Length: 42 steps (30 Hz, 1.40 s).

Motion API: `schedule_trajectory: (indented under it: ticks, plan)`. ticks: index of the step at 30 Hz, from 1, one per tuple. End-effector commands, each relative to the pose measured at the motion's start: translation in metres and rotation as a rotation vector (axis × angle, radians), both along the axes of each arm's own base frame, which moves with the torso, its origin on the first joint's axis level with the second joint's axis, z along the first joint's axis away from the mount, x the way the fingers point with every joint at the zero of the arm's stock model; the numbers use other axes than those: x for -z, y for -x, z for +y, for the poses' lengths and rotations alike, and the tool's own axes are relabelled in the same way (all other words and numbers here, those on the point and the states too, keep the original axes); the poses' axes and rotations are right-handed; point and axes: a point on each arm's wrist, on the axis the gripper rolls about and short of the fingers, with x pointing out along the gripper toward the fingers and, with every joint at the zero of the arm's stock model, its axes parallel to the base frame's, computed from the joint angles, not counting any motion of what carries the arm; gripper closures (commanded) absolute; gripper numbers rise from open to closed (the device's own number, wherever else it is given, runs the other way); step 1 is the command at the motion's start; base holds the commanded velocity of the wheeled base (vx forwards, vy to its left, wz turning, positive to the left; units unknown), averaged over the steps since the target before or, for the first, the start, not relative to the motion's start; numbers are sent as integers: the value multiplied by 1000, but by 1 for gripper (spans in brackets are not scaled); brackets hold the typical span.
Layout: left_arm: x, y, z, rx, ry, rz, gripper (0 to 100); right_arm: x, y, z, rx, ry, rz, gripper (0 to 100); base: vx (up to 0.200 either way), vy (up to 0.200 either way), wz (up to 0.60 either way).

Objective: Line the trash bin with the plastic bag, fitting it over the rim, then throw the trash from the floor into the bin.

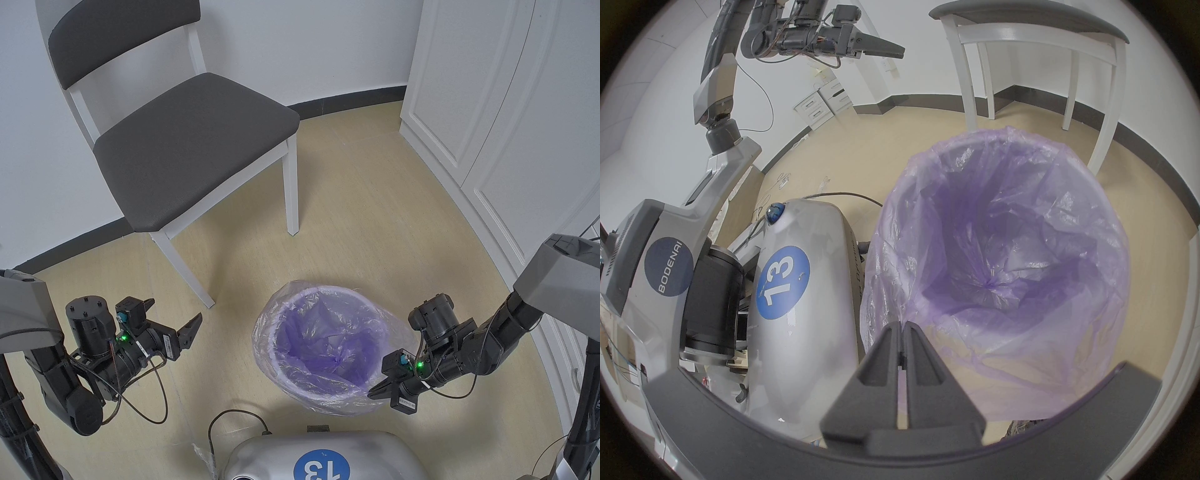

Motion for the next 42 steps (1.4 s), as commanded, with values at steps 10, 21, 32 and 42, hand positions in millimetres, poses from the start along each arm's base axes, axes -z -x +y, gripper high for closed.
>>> schedule_trajectory:
  ticks: [10, 21, 32, 42]
  plan:
    - [3, -5, 1, -7, 2, 6, 0, 35, -25, -10, 55, -5, -10, 100, 0, 0, 0]
    - [2, -3, 3, -13, 8, 4, 0, 38, -38, -11, 67, -7, -29, 100, 0, 0, 0]
    - [1, 1, 8, -29, 17, -19, 0, 19, -28, -20, 71, -17, -50, 0, 0, 0, 0]
    - [-7, 7, 13, -38, 28, -40, 0, -21, -9, -37, 97, -44, -112, 0, 0, 0, 0]
